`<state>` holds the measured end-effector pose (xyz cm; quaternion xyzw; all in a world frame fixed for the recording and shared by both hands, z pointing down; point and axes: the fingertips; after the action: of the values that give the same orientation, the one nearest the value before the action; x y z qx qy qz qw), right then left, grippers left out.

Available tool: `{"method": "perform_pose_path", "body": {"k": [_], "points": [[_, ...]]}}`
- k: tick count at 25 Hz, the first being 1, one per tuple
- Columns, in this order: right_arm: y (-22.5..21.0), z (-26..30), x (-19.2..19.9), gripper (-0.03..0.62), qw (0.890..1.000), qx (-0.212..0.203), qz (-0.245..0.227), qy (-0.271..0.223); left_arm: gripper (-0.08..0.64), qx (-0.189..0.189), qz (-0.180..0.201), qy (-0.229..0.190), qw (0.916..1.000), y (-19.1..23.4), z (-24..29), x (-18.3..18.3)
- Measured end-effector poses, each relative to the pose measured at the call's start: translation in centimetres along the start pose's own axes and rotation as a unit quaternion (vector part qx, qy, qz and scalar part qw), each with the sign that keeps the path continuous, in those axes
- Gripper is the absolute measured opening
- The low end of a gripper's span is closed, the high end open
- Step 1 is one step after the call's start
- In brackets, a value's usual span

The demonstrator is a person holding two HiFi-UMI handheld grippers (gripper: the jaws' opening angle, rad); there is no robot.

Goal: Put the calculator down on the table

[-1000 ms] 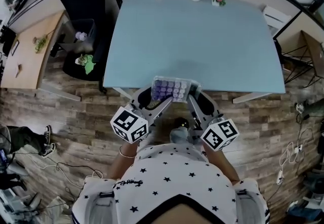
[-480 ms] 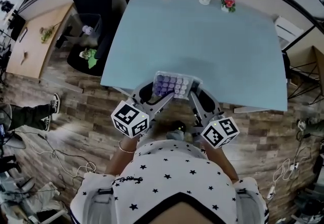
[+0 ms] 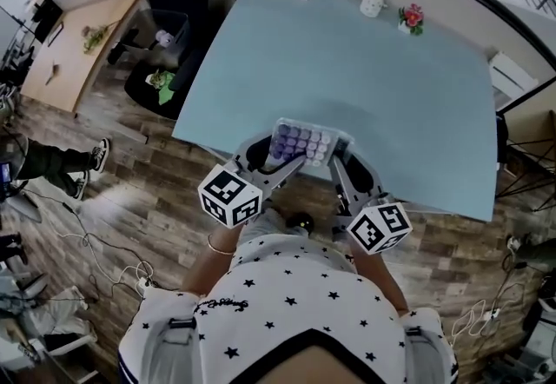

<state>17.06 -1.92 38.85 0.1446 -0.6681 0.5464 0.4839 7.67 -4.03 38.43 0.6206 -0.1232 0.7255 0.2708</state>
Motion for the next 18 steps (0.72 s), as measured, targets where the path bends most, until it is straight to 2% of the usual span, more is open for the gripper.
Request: {"method": "perform_pose_path", "body": {"k": [8, 18], "points": [[-1.4, 0.6, 1.0, 0.101, 1.0, 0.004, 0.011, 0.019, 0.278, -0.011, -0.015, 0.017, 0.9997, 0.6, 0.8, 1.5], [-5.5, 7.6, 0.1, 0.102, 0.999, 0.019, 0.021, 0.045, 0.281, -0.013, -0.029, 0.04, 0.9987, 7.5, 5.3, 1.8]]}}
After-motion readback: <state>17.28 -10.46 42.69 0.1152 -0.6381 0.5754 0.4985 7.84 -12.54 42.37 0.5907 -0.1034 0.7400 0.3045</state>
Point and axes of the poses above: the fingertips, and each gripper's own axes: z forward along the fingers, y to its left, x out of its underside, and after that the axes turned 6 degrees about z, right-handed
